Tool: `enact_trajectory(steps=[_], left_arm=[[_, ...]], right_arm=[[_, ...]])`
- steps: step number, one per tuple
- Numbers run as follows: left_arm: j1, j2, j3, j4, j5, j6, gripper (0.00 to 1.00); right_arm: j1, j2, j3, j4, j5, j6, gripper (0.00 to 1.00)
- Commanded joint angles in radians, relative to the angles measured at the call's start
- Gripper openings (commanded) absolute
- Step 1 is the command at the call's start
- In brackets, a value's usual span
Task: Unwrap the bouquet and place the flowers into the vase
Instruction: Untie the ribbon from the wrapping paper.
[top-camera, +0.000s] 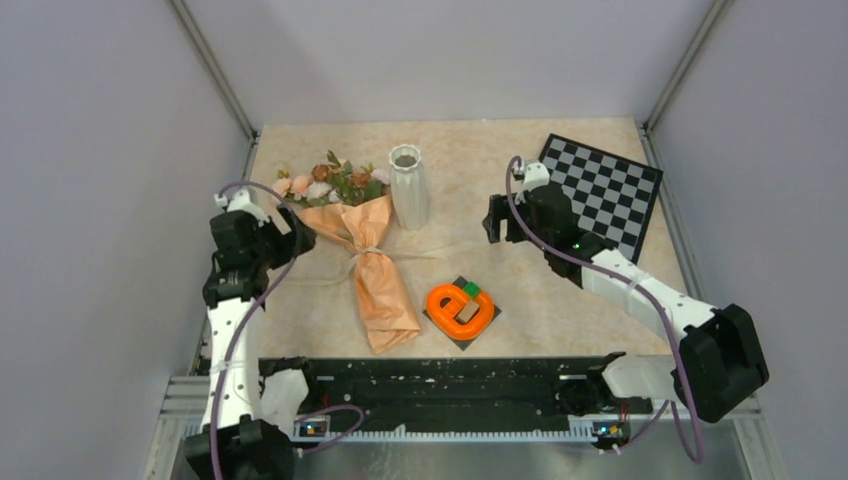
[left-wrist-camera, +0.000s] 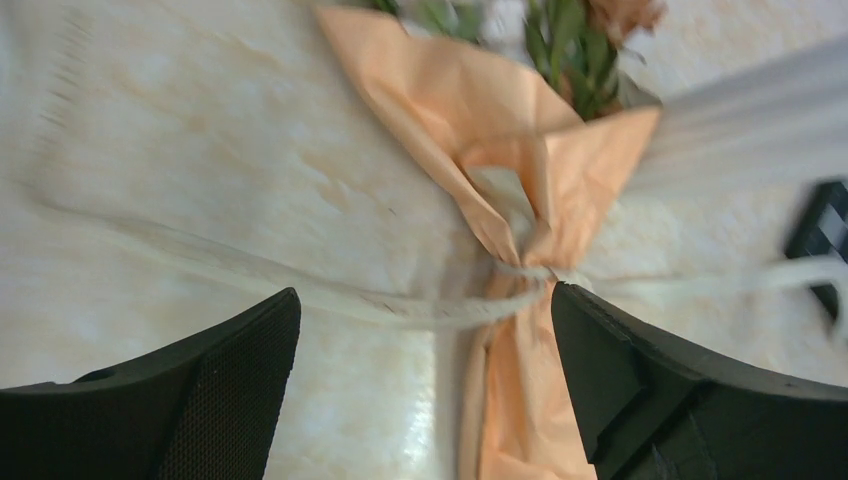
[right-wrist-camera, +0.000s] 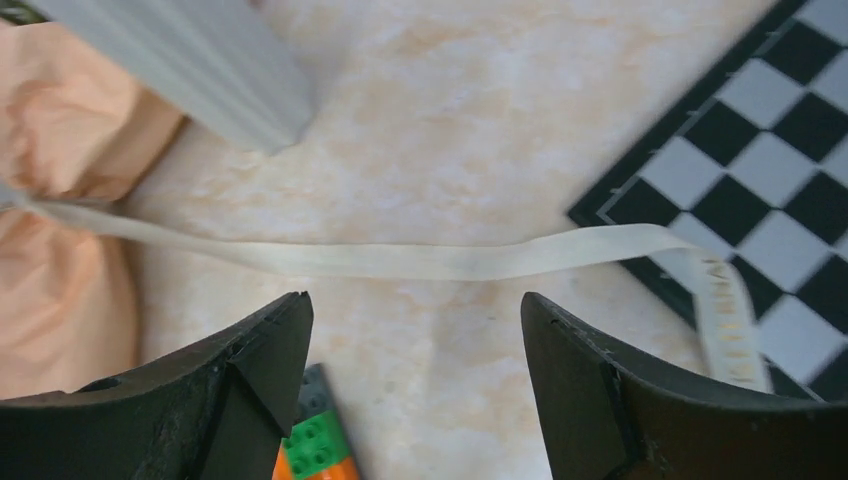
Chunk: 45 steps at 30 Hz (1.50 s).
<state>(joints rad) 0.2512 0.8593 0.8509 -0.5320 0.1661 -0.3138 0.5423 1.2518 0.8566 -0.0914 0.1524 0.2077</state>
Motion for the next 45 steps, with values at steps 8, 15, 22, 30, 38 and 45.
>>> enact_trajectory(steps=[8, 15, 22, 30, 38, 45], left_arm=[[-0.022, 0.093, -0.171, 0.108, 0.351, -0.073, 0.96], [-0.027, 0.26, -0.111, 0.046, 0.383, -0.035, 0.97], [-0.04, 0.376, -0.013, -0.024, 0.369, 0.023, 0.95], [-0.077, 0.429, 0.014, -0.025, 0.36, 0.022, 0.82], [-0.103, 0.464, 0.038, -0.034, 0.351, 0.022, 0.72], [-0.14, 0.478, 0.048, -0.035, 0.313, 0.015, 0.66]], right_arm=[[0.261, 0.129, -0.018, 0.322, -0.264, 0.105, 0.67], [0.348, 0.354, 0.127, 0.305, -0.234, 0.06, 0.7], [0.36, 0.518, 0.257, 0.268, -0.206, -0.012, 0.7], [0.369, 0.652, 0.384, 0.182, -0.178, -0.094, 0.57], [0.374, 0.703, 0.403, 0.186, -0.169, -0.096, 0.49], [0.374, 0.738, 0.439, 0.183, -0.137, -0.122, 0.38]])
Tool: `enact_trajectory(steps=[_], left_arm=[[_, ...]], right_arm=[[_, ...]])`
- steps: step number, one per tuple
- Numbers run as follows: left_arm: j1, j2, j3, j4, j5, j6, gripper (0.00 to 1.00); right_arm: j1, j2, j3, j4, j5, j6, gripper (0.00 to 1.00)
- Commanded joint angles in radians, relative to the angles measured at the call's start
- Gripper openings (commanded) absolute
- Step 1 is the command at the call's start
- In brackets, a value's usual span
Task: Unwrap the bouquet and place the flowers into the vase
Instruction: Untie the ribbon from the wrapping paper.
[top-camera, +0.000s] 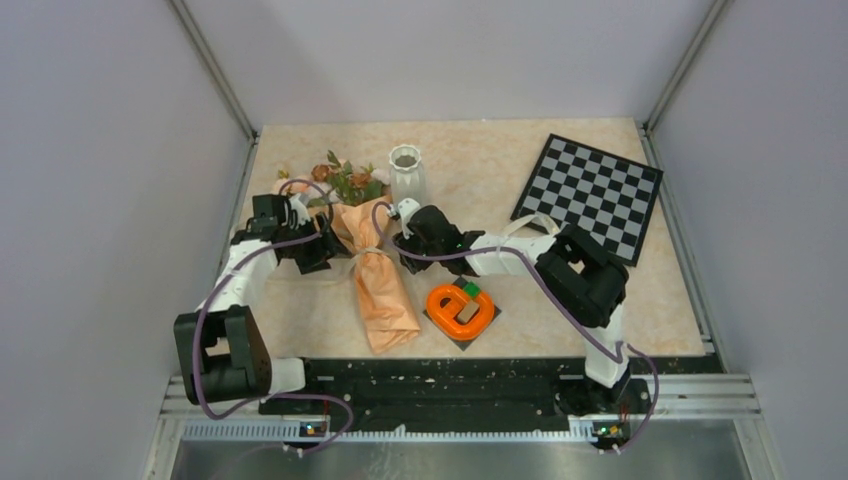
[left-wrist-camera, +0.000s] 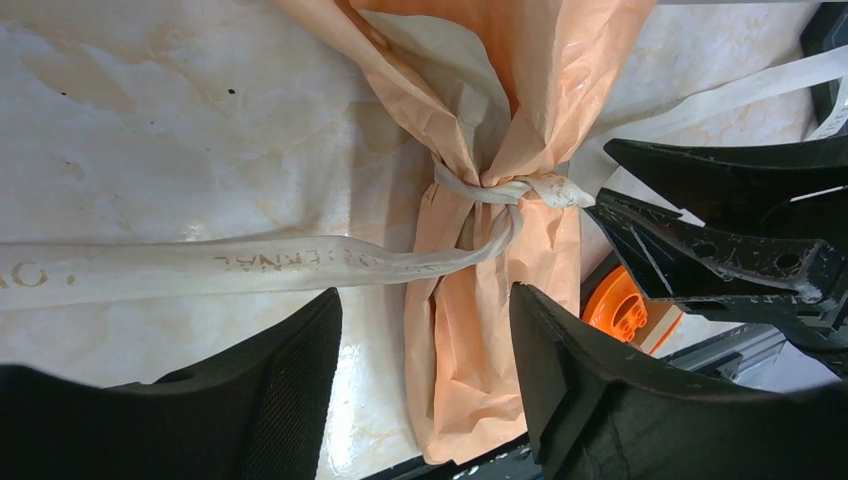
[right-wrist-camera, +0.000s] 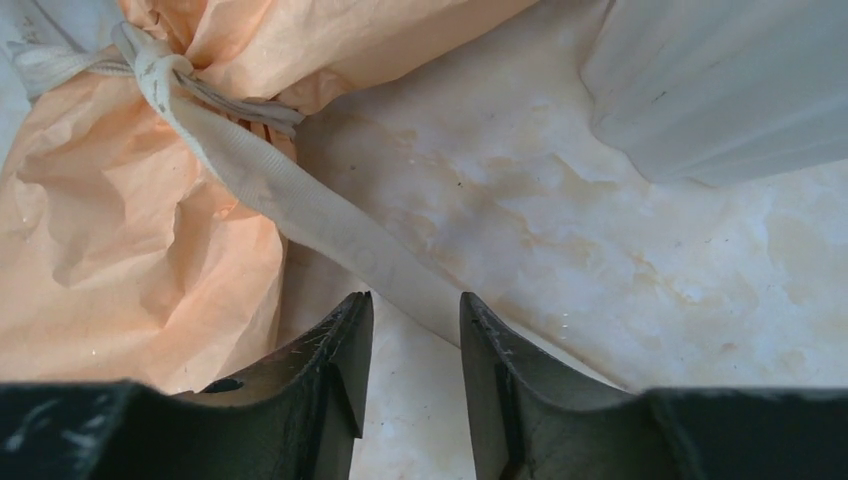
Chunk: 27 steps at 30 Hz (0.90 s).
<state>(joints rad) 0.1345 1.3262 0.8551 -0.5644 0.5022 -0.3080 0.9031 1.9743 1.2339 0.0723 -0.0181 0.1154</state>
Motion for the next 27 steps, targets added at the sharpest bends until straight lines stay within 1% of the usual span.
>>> enact_trajectory(steps=[1, 2, 3, 5, 7, 14, 21, 27], left_arm=[[-0.027, 0.013, 0.046, -0.006, -0.029, 0.01, 0.65], [-0.032, 0.017, 0.05, -0.007, -0.034, 0.01, 0.64], [-0.036, 0.021, 0.055, -0.009, -0.039, 0.012, 0.63], [-0.047, 0.03, 0.067, -0.016, -0.051, 0.016, 0.62], [-0.059, 0.042, 0.09, -0.021, -0.063, 0.018, 0.61], [-0.122, 0.092, 0.143, -0.025, -0.086, 0.009, 0.58], [-0.179, 0.129, 0.153, -0.023, -0.118, 0.002, 0.56], [-0.204, 0.149, 0.149, -0.019, -0.107, 0.0, 0.52]], right_arm=[[0.013, 0.019, 0.07, 0.014, 0.04, -0.035, 0.34], [0.013, 0.022, 0.075, 0.007, 0.047, -0.038, 0.3], [0.015, 0.021, 0.079, 0.002, 0.056, -0.041, 0.21], [0.014, 0.001, 0.076, -0.002, 0.077, -0.042, 0.1], [0.014, -0.02, 0.074, -0.012, 0.102, -0.043, 0.04], [0.014, -0.065, 0.077, -0.057, 0.183, -0.031, 0.03], [0.015, -0.041, 0.089, -0.069, 0.271, 0.013, 0.03], [0.013, -0.027, 0.097, -0.112, 0.318, 0.057, 0.04]])
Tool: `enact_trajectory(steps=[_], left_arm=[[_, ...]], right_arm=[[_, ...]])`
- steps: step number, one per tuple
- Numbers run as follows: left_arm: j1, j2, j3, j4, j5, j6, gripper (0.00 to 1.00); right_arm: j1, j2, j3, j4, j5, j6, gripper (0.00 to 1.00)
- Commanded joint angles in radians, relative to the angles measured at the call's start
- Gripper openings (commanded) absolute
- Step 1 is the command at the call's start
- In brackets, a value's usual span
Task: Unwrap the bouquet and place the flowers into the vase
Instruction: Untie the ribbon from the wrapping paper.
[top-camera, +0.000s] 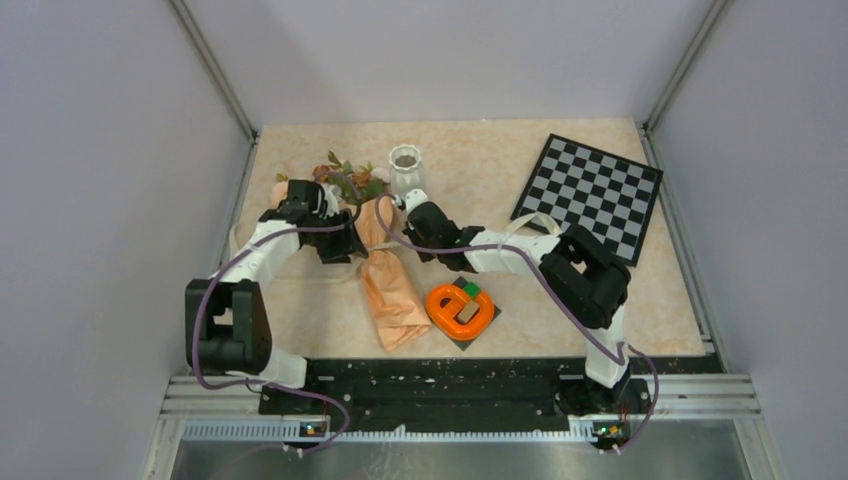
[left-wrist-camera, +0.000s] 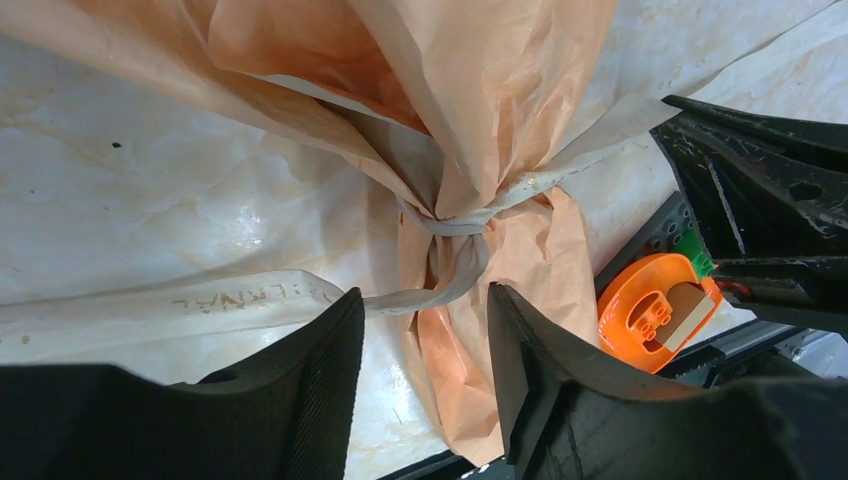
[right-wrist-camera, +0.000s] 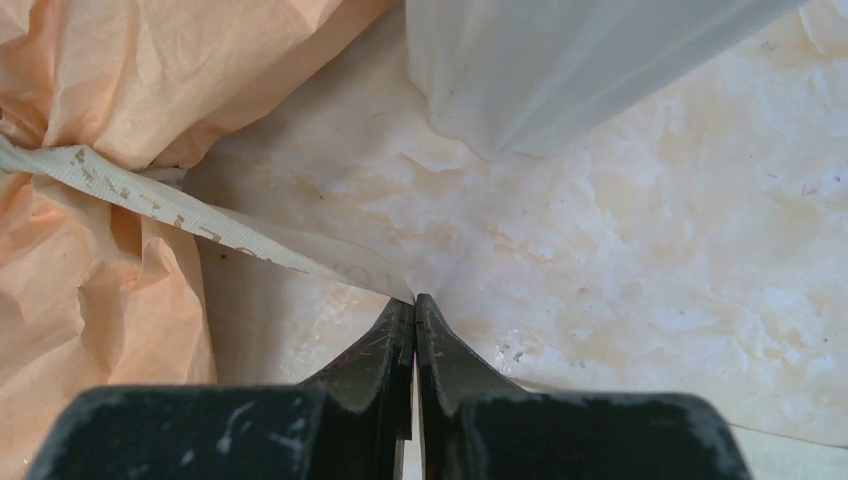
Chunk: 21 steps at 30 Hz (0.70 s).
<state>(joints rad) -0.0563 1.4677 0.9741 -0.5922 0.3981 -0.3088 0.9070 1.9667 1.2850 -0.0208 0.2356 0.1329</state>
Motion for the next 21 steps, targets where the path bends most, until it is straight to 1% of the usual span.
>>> enact_trajectory(steps=[1, 4, 6, 8, 9, 11, 14, 15, 16, 17, 19, 21], left_arm=[[-0.017, 0.01, 0.03, 0.011, 0.004, -0.001, 0.51], [-0.03, 0.018, 0.021, 0.019, 0.021, -0.011, 0.46], [-0.045, 0.014, 0.003, 0.036, 0.031, -0.027, 0.43], [-0.069, 0.005, -0.021, 0.056, 0.037, -0.044, 0.39], [-0.08, -0.002, -0.034, 0.067, 0.037, -0.055, 0.38], [-0.1, -0.023, -0.069, 0.089, 0.04, -0.081, 0.35], [-0.115, -0.076, -0.113, 0.122, 0.034, -0.108, 0.34], [-0.116, -0.106, -0.125, 0.122, 0.0, -0.111, 0.36], [-0.116, -0.132, -0.13, 0.114, -0.036, -0.111, 0.4], [-0.117, -0.157, -0.134, 0.103, -0.069, -0.11, 0.46], [-0.116, -0.204, -0.13, 0.074, -0.116, -0.098, 0.61], [-0.116, -0.242, -0.108, 0.047, -0.138, -0.07, 0.71]], right_arm=[[0.01, -0.023, 0.044, -0.022, 0.068, 0.045, 0.05], [0.009, -0.044, 0.029, -0.028, 0.075, 0.053, 0.15], [0.009, -0.069, 0.005, -0.028, 0.077, 0.059, 0.25], [0.01, -0.111, -0.024, -0.027, 0.077, 0.068, 0.39], [0.009, -0.132, -0.04, -0.024, 0.077, 0.074, 0.44], [0.009, -0.182, -0.078, -0.014, 0.069, 0.087, 0.52], [0.011, -0.268, -0.146, -0.003, 0.037, 0.105, 0.6], [0.01, -0.298, -0.172, 0.0, 0.021, 0.111, 0.62], [0.011, -0.327, -0.197, 0.003, 0.003, 0.12, 0.63], [0.011, -0.358, -0.225, 0.004, -0.02, 0.131, 0.64], [0.012, -0.417, -0.281, 0.014, -0.072, 0.162, 0.65], [0.014, -0.476, -0.354, 0.049, -0.121, 0.196, 0.65]])
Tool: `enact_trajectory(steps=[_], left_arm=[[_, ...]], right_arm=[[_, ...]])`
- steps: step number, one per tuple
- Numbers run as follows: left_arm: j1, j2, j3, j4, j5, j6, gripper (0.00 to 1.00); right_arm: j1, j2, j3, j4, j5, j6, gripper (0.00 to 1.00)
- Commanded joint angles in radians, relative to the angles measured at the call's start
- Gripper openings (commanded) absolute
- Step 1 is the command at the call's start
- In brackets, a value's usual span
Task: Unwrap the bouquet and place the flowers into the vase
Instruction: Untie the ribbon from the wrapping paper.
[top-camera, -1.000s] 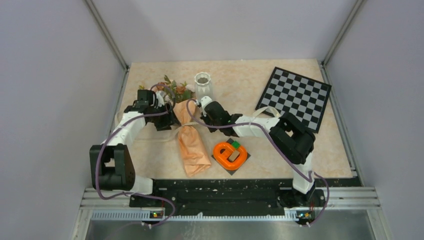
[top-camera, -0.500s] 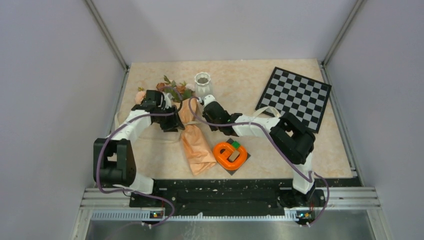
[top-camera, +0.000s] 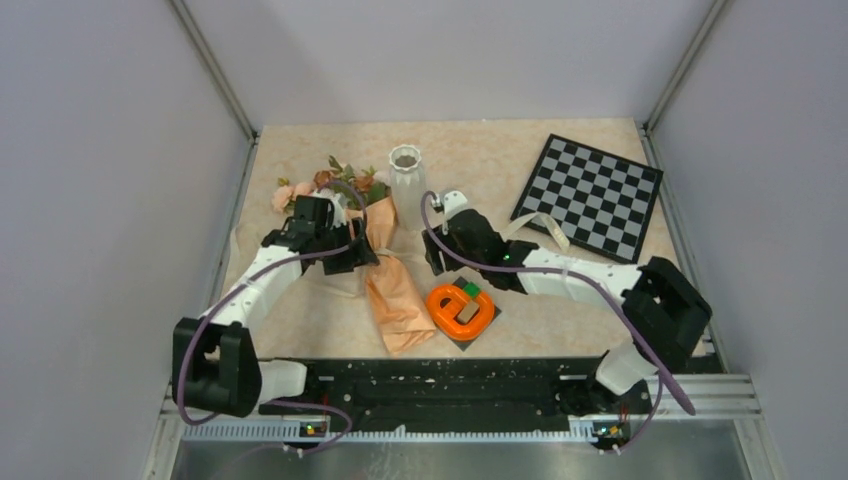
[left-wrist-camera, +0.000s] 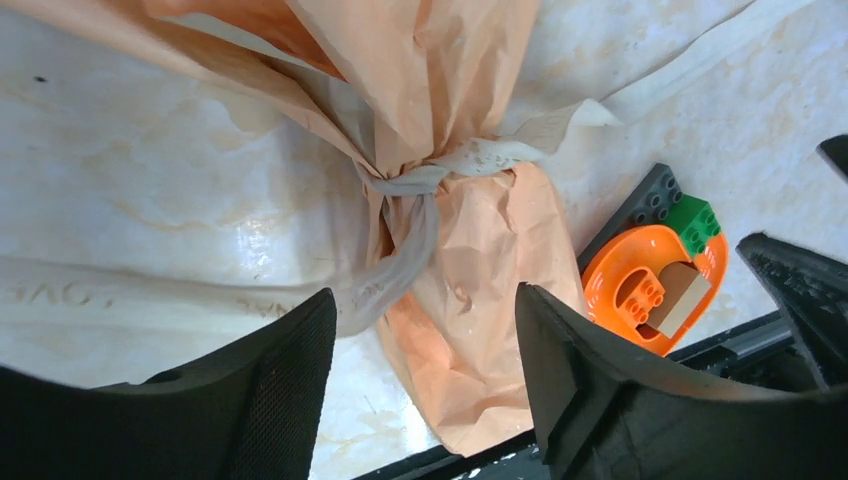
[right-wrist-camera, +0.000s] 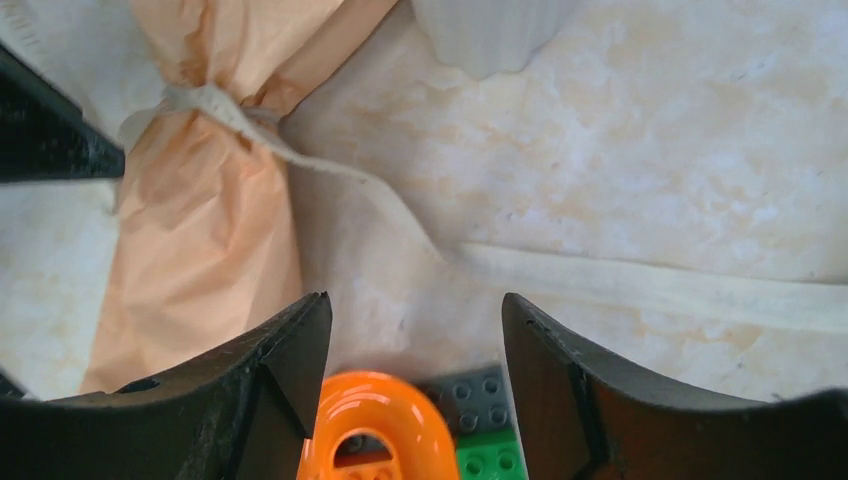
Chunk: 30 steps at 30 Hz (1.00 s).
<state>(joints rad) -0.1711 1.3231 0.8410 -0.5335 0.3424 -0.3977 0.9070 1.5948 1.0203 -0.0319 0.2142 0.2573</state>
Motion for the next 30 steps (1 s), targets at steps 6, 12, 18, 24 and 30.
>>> enact_trajectory(steps=[6, 12, 18, 24, 30], left_arm=[[-0.004, -0.124, 0.115, -0.043, -0.066, 0.165, 0.68], [-0.059, -0.08, 0.132, 0.019, -0.054, 0.253, 0.57], [-0.155, -0.021, 0.16, 0.018, -0.142, 0.342, 0.52], [-0.196, 0.048, 0.187, 0.009, -0.263, 0.363, 0.45], [-0.195, 0.103, 0.205, 0.015, -0.245, 0.358, 0.45]], right_arm=[[0.023, -0.245, -0.24, 0.149, -0.144, 0.134, 0.66], [0.024, -0.342, -0.327, 0.185, -0.105, 0.12, 0.66], [0.024, -0.435, -0.379, 0.18, -0.095, 0.096, 0.66], [0.024, -0.478, -0.435, 0.215, -0.108, 0.101, 0.67], [0.028, -0.455, -0.508, 0.347, -0.205, 0.184, 0.68]])
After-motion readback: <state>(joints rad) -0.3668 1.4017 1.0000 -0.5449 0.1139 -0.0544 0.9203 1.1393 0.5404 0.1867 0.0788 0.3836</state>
